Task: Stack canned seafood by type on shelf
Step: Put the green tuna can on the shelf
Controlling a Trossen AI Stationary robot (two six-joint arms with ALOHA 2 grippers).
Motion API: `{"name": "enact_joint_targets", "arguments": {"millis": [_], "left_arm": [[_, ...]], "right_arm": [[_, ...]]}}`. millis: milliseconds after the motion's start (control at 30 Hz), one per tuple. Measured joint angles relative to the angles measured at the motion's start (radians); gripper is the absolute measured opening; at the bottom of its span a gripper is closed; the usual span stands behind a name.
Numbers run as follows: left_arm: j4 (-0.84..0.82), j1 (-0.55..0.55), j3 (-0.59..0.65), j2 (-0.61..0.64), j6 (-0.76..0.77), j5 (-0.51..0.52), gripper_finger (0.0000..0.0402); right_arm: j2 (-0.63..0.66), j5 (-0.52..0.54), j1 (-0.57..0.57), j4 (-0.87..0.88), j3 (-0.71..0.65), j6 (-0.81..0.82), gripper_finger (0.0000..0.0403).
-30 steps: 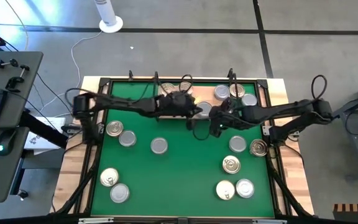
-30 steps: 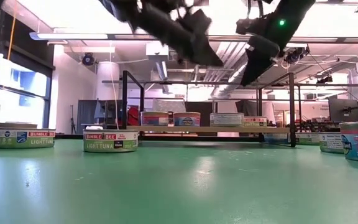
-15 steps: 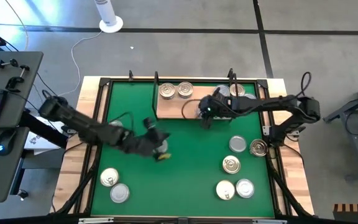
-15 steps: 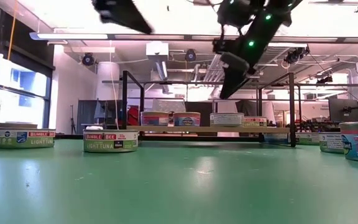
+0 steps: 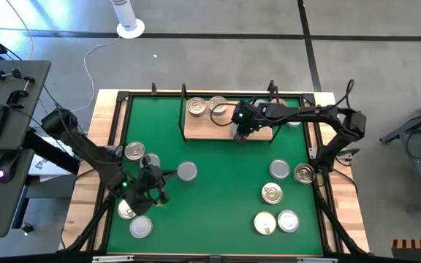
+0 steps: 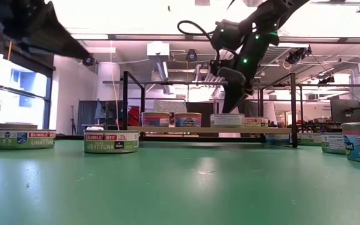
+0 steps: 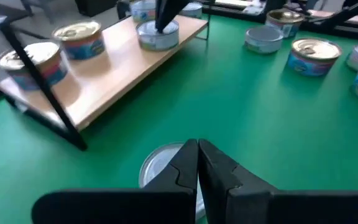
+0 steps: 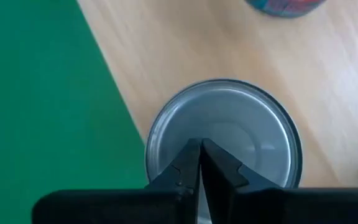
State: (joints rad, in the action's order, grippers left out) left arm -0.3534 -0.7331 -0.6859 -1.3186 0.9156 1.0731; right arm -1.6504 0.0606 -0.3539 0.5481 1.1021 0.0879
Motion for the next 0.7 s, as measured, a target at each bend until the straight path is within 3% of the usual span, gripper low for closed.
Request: {"name": "enact_joint_targets", "arguments": {"millis": [300,700], "left_arm": [[0.005,-0.022,0.006,-0.001,0.025,0.031,0.0],[0.01,-0.021,0.006,-0.001,0.025,0.032,0.0]], "right_arm": [[-0.024,0.069,-0.063,-0.06,-0.001,-0.001,0.0003],[-0.029,0.045,-0.183,-0.155,-0.006,-0.061,0.0002]]}}
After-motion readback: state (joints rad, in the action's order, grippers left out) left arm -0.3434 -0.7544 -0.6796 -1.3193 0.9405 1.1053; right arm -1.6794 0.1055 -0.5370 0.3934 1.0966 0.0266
